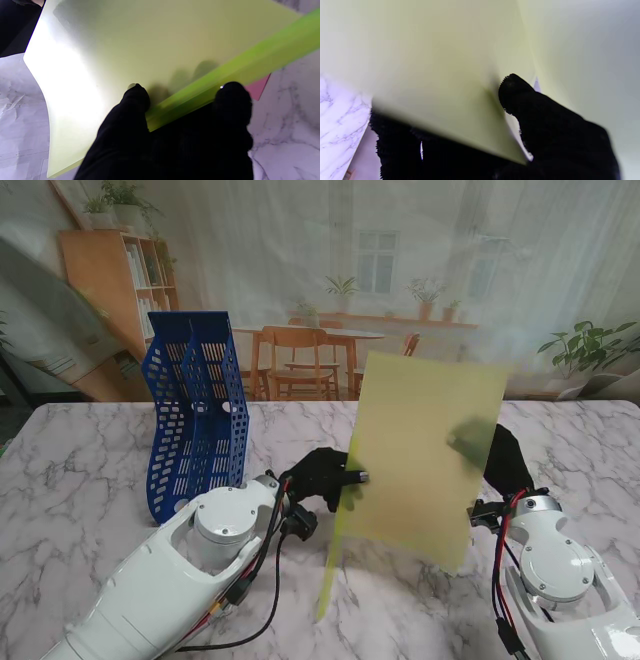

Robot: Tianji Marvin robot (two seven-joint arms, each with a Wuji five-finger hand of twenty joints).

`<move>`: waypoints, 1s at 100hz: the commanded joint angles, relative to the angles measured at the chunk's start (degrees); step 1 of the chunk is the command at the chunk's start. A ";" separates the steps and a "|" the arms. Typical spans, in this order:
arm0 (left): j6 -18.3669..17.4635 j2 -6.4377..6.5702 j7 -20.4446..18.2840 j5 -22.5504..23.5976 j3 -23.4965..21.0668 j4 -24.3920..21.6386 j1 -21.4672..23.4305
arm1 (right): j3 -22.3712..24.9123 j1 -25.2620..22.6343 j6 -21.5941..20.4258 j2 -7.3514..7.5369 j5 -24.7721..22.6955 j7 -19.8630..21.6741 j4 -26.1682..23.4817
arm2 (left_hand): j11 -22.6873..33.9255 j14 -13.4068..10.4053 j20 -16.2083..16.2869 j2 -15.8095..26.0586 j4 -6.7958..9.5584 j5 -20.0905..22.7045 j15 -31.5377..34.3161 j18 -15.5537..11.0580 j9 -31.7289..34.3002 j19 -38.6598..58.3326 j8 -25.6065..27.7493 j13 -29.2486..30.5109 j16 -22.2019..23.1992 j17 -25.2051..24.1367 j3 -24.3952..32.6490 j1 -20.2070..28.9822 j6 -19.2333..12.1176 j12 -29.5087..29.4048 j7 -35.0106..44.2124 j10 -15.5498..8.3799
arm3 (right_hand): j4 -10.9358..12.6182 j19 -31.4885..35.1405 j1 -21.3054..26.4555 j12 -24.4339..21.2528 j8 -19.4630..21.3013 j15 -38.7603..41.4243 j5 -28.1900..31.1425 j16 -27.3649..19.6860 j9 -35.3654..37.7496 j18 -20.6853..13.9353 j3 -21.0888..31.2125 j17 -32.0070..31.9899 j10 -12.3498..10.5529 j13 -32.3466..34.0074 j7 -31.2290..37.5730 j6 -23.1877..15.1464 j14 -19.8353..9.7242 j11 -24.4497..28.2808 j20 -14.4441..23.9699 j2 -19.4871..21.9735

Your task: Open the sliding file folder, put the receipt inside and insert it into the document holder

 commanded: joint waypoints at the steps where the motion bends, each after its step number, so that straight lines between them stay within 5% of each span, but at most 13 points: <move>1: 0.23 0.37 -0.91 0.36 0.24 0.15 0.52 | -0.58 -0.23 0.32 -0.37 -0.03 0.14 0.27 | 1.74 3.11 -0.16 3.94 0.73 -0.82 4.08 -3.47 -0.85 -0.23 0.02 0.86 1.25 0.19 3.56 3.50 -1.10 0.13 1.06 2.37 | -0.39 0.79 3.23 -0.35 1.28 1.97 0.25 0.20 0.18 2.04 1.86 0.89 0.11 0.92 1.79 0.76 0.34 -0.77 -0.68 2.46; 31: 2.75 -0.26 0.42 -0.60 0.00 1.31 1.29 | -1.45 -0.18 3.56 -0.74 1.34 -0.34 0.58 | 1.11 4.28 0.25 4.91 0.72 -2.30 3.55 -2.45 -2.66 -0.89 -1.12 -1.45 1.11 -2.44 3.18 3.51 -0.23 -0.24 -0.43 2.47 | -0.36 1.47 3.32 -0.49 1.81 3.00 0.48 0.55 0.36 2.57 2.15 1.82 -0.06 0.97 1.81 0.17 -0.15 -0.11 -0.72 1.83; 48: 4.61 -0.55 1.07 -2.25 -1.04 1.18 2.25 | -2.03 -0.19 6.52 -1.13 -0.50 -2.48 0.50 | -1.40 6.74 3.78 7.44 2.51 -3.98 1.14 -0.27 -6.33 -3.64 -3.39 -6.84 1.68 -8.50 -5.72 2.64 1.89 -1.72 -7.35 3.54 | -0.55 0.87 3.04 -0.90 0.98 2.92 1.74 0.53 1.06 0.60 4.31 2.75 0.23 0.99 1.45 0.43 -0.76 -0.54 -1.73 -0.20; 75: 7.48 0.49 -0.43 -0.66 -3.19 -0.34 3.82 | -3.55 0.89 12.81 -1.87 -0.47 -4.48 1.12 | -5.11 9.50 7.38 11.01 2.94 -8.53 -1.47 1.20 -14.40 -7.35 -6.21 -13.81 2.60 -14.51 -7.97 -5.38 3.38 -3.14 -21.50 4.57 | -0.68 0.17 3.29 -0.91 1.06 3.02 2.01 0.72 1.10 0.09 5.77 3.46 0.59 1.03 1.18 1.45 -1.19 -0.69 -2.44 -0.95; 100: 8.70 1.36 -1.10 1.80 -5.37 -1.62 5.56 | -5.64 3.01 18.97 -2.57 -0.20 -5.82 2.72 | -9.88 9.39 6.61 10.81 2.55 -14.85 -8.49 1.31 -25.41 -15.74 -9.30 -25.50 1.27 -23.80 -8.79 -8.26 2.57 -5.32 -27.30 3.63 | -0.89 0.20 3.18 -0.63 1.50 3.48 2.17 0.99 0.98 0.25 6.45 4.20 0.59 1.05 1.06 1.33 -1.71 -0.19 -2.66 -1.28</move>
